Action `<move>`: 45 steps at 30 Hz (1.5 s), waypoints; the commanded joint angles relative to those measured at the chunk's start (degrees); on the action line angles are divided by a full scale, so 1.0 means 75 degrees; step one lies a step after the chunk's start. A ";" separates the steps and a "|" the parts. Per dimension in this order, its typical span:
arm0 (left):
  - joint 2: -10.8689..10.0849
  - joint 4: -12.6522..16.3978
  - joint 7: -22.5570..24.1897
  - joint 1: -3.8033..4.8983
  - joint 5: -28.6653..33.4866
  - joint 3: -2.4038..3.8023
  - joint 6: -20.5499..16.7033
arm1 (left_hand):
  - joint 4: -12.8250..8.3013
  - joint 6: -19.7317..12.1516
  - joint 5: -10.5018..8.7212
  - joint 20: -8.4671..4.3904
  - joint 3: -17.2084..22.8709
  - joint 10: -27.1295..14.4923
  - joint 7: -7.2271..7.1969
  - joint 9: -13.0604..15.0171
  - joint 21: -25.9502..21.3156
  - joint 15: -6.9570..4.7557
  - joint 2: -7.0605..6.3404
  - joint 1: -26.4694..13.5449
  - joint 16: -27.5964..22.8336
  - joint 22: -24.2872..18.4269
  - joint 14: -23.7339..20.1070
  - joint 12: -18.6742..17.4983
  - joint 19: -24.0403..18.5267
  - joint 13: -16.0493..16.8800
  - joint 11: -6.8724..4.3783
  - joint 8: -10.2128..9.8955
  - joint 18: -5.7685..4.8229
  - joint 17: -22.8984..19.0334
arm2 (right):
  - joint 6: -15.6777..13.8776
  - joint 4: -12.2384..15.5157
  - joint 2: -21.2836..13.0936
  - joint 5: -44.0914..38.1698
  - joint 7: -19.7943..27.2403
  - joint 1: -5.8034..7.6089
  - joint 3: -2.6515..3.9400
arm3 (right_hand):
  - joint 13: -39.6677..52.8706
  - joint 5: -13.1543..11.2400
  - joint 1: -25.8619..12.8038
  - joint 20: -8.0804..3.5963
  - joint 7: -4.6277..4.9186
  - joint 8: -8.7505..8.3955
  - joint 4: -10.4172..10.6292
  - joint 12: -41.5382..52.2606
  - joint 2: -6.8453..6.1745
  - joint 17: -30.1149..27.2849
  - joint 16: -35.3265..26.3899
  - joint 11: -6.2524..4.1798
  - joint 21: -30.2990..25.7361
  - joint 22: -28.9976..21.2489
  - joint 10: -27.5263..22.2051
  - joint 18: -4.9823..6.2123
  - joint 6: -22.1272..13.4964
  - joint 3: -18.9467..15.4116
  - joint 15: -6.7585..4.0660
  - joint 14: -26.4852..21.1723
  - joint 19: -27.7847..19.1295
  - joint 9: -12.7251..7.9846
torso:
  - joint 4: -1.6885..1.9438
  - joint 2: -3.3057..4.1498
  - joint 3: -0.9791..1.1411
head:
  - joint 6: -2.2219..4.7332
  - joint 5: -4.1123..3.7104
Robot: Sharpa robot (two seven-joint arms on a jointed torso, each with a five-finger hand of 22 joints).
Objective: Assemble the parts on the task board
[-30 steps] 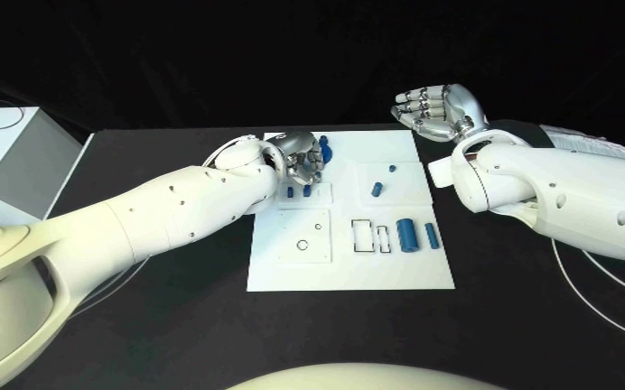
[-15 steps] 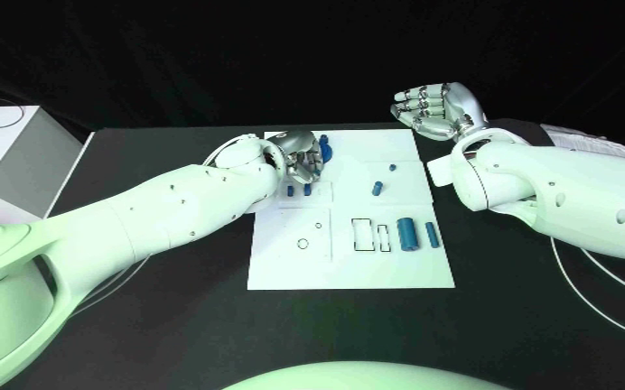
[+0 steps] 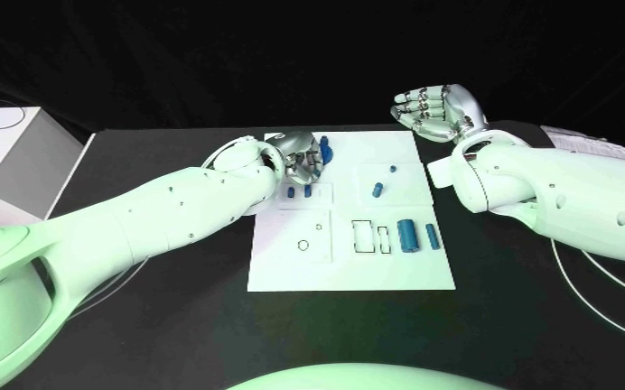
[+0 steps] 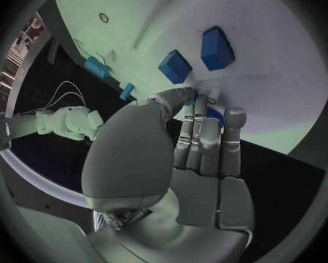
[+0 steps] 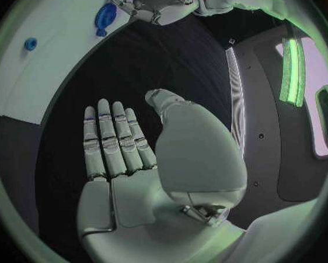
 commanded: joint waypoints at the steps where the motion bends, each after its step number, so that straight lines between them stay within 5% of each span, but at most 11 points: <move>1: -0.0048 0.0086 0.0297 -0.0001 0.0207 0.0007 -0.0430 | -0.0042 0.0034 -0.0006 0.0001 -0.0009 0.0071 0.0012 -0.0004 0.0044 0.0001 0.0078 -0.0048 0.0030 0.0021 0.0054 -0.0039 0.0056 -0.0013 0.0016 -0.0028 -0.0055 0.0001 | 0.0105 0.0016 0.0000 -0.0038 0.0117 0.0000 0.0004 | -0.0007 0.0030 0.0015 0.0023 0.0237 -0.0025 0.0003 -0.0031 0.0047 -0.0007 -0.0041 0.0000 0.0013 -0.0013 0.0078 0.0036 0.0050 0.0042 -0.0003 0.0061 0.0028 -0.0009 | 0.0002 0.0003 0.0000 | 0.0023 -0.0009; 5: -0.0201 0.0296 0.0383 -0.0003 0.0441 0.0061 -0.0496 | -0.0047 0.0055 -0.0007 0.0004 -0.0013 0.0101 0.0021 0.0002 0.0039 0.0008 0.0065 -0.0085 0.0025 0.0007 0.0050 -0.0102 0.0037 -0.0029 0.0025 -0.0057 -0.0052 -0.0033 | 0.0108 0.0017 -0.0011 -0.0039 0.0114 0.0000 0.0004 | -0.0007 0.0032 0.0011 0.0022 0.0235 -0.0025 0.0004 -0.0032 0.0050 -0.0009 -0.0042 -0.0001 0.0011 -0.0018 0.0083 0.0035 0.0055 0.0047 -0.0004 0.0065 0.0023 -0.0009 | -0.0002 0.0000 -0.0001 | 0.0038 -0.0009; 12: -0.0602 0.0804 0.0345 -0.0002 0.0910 0.0391 -0.0266 | -0.0046 0.0073 -0.0010 0.0008 -0.0023 0.0131 0.0023 0.0008 0.0042 0.0013 0.0056 -0.0120 0.0024 0.0012 0.0052 -0.0152 0.0037 -0.0040 0.0027 -0.0080 -0.0054 -0.0045 | 0.0108 0.0017 -0.0041 -0.0041 0.0106 0.0000 0.0003 | -0.0007 0.0032 0.0011 0.0022 0.0235 -0.0025 0.0004 -0.0032 0.0050 -0.0009 -0.0042 -0.0001 0.0011 -0.0018 0.0083 0.0035 0.0055 0.0047 -0.0004 0.0065 0.0023 -0.0009 | 0.0024 -0.0023 0.0003 | 0.0040 -0.0011; 18: -0.0915 0.1040 0.0210 0.0001 0.1108 0.0533 0.0096 | -0.0048 0.0090 -0.0013 0.0012 -0.0033 0.0153 0.0019 0.0014 0.0041 0.0014 0.0049 -0.0141 0.0023 0.0011 0.0048 -0.0182 0.0031 -0.0046 0.0024 -0.0092 -0.0054 -0.0058 | 0.0108 0.0012 -0.0058 -0.0041 0.0098 -0.0001 0.0003 | -0.0007 0.0036 0.0007 0.0022 0.0232 -0.0025 0.0003 -0.0034 0.0053 -0.0013 -0.0044 -0.0004 0.0009 -0.0025 0.0089 0.0035 0.0062 0.0056 -0.0005 0.0072 0.0021 -0.0010 | 0.0046 -0.0055 0.0012 | 0.0034 0.0001; 28: -0.1047 0.0979 -0.0059 -0.0004 0.0926 0.0519 0.0384 | -0.0029 0.0100 -0.0015 0.0024 -0.0074 0.0185 0.0019 0.0023 0.0012 0.0021 0.0021 -0.0223 0.0021 -0.0018 0.0032 -0.0283 -0.0016 -0.0069 0.0030 -0.0146 -0.0048 -0.0090 | 0.0105 0.0015 -0.0066 -0.0044 0.0093 -0.0001 0.0003 | -0.0007 0.0036 0.0007 0.0022 0.0232 -0.0025 0.0003 -0.0034 0.0053 -0.0013 -0.0044 -0.0004 0.0009 -0.0025 0.0089 0.0035 0.0062 0.0056 -0.0005 0.0072 0.0021 -0.0010 | 0.0043 -0.0051 0.0010 | 0.0023 0.0014; 45: -0.0864 0.0721 -0.0222 -0.0062 0.0696 0.0411 0.0367 | -0.0035 0.0109 -0.0011 0.0026 -0.0074 0.0203 0.0011 0.0028 0.0008 0.0019 0.0027 -0.0223 0.0024 -0.0020 0.0033 -0.0316 -0.0020 -0.0074 0.0024 -0.0163 -0.0046 -0.0093 | 0.0106 0.0020 -0.0059 -0.0045 0.0100 -0.0002 0.0002 | -0.0007 0.0036 0.0007 0.0022 0.0232 -0.0025 0.0003 -0.0034 0.0053 -0.0013 -0.0044 -0.0004 0.0009 -0.0025 0.0089 0.0035 0.0062 0.0056 -0.0005 0.0072 0.0021 -0.0010 | 0.0039 -0.0040 0.0009 | -0.0001 0.0005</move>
